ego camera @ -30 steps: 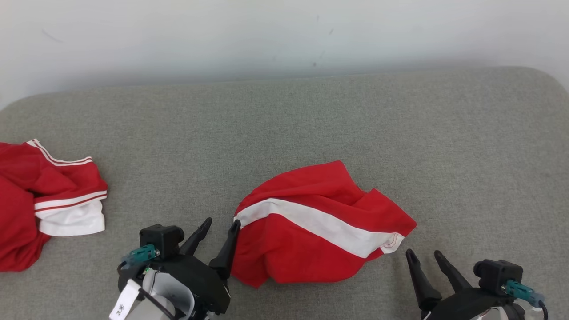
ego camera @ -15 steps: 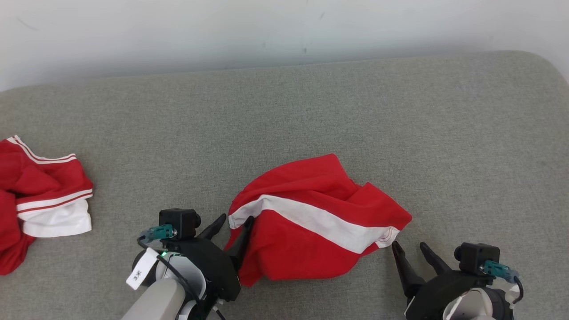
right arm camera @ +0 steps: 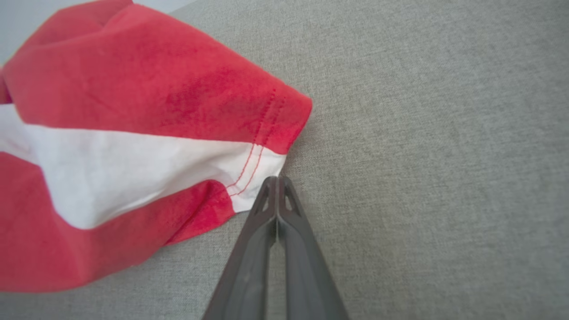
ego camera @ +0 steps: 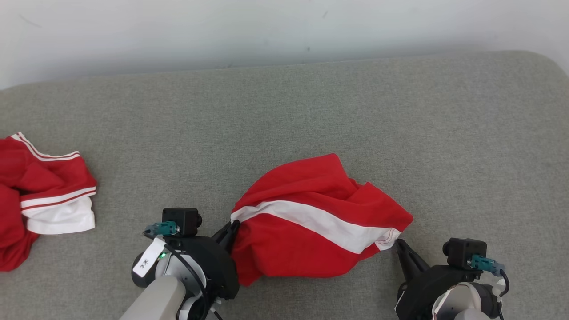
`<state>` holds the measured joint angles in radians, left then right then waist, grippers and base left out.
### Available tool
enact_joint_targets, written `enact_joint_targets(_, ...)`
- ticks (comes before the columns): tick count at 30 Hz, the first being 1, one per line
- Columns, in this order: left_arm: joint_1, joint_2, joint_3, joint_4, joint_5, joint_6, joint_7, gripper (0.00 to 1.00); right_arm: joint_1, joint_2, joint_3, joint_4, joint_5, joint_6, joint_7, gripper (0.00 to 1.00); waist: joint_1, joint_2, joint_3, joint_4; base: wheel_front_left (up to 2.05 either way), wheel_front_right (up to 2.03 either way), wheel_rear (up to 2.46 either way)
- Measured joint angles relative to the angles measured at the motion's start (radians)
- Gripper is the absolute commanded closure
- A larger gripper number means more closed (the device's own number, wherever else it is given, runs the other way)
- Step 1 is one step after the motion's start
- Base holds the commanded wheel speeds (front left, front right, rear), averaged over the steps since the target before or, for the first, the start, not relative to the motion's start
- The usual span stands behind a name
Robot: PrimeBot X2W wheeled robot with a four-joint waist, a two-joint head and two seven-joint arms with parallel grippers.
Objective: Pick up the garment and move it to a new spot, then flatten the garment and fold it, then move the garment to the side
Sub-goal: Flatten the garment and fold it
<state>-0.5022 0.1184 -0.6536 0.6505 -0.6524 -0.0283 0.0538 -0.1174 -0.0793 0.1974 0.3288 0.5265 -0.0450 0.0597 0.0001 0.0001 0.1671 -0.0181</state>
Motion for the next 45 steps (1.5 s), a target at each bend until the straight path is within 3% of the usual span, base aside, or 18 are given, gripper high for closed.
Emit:
enact_joint_targets(4,0.000,-0.007,0.002,0.013,-0.002,-0.007,-0.003,1.00,-0.017,0.002,0.000,0.020,0.001,0.002,-0.018,1.00,0.0000,0.0000,-0.007,0.011,0.00,0.00,0.00)
enact_joint_targets(9,-0.005,0.014,0.031,-0.002,-0.007,-0.007,-0.036,1.00,-0.045,0.002,-0.016,0.012,0.034,0.037,-0.030,1.00,0.0000,0.0000,-0.016,0.015,0.00,0.00,0.00)
enact_joint_targets(14,-0.041,0.057,0.061,-0.047,-0.004,-0.006,-0.074,1.00,-0.109,-0.043,-0.063,-0.023,0.039,0.057,-0.049,1.00,0.0000,0.0000,-0.032,0.013,0.00,0.00,0.00)
enact_joint_targets(18,-0.039,0.051,0.051,-0.085,0.006,-0.001,-0.092,1.00,-0.100,-0.065,-0.083,-0.046,0.064,0.072,-0.052,1.00,-0.0001,0.0000,-0.048,0.021,0.00,0.00,0.00)
enact_joint_targets(28,-0.029,0.112,0.025,-0.089,0.081,0.047,-0.107,1.00,-0.051,-0.044,-0.059,-0.034,0.069,0.080,-0.053,1.00,-0.0001,-0.0001,-0.061,0.029,0.00,0.00,0.00)
enact_joint_targets(29,-0.022,0.110,0.026,-0.089,0.080,0.047,-0.107,0.60,-0.050,-0.043,-0.057,-0.033,0.069,0.080,-0.053,0.75,-0.0001,-0.0001,-0.062,0.029,0.00,0.00,0.00)
enact_joint_targets(30,-0.012,0.107,0.022,-0.088,0.080,0.050,-0.107,0.00,-0.049,-0.043,-0.055,-0.032,0.069,0.080,-0.053,0.51,0.0000,0.0000,-0.062,0.028,0.00,0.00,0.00)
enact_joint_targets(31,-0.002,0.104,0.019,-0.087,0.080,0.055,-0.107,0.00,-0.049,-0.042,-0.053,-0.032,0.069,0.080,-0.053,0.00,0.0000,0.0000,-0.062,0.027,0.00,0.00,0.00)
enact_joint_targets(45,0.135,0.140,0.009,-0.206,0.099,0.109,-0.160,0.00,0.078,-0.024,-0.027,-0.061,0.072,0.082,-0.066,0.00,-0.0001,0.0000,-0.059,0.033,0.00,0.00,0.00)
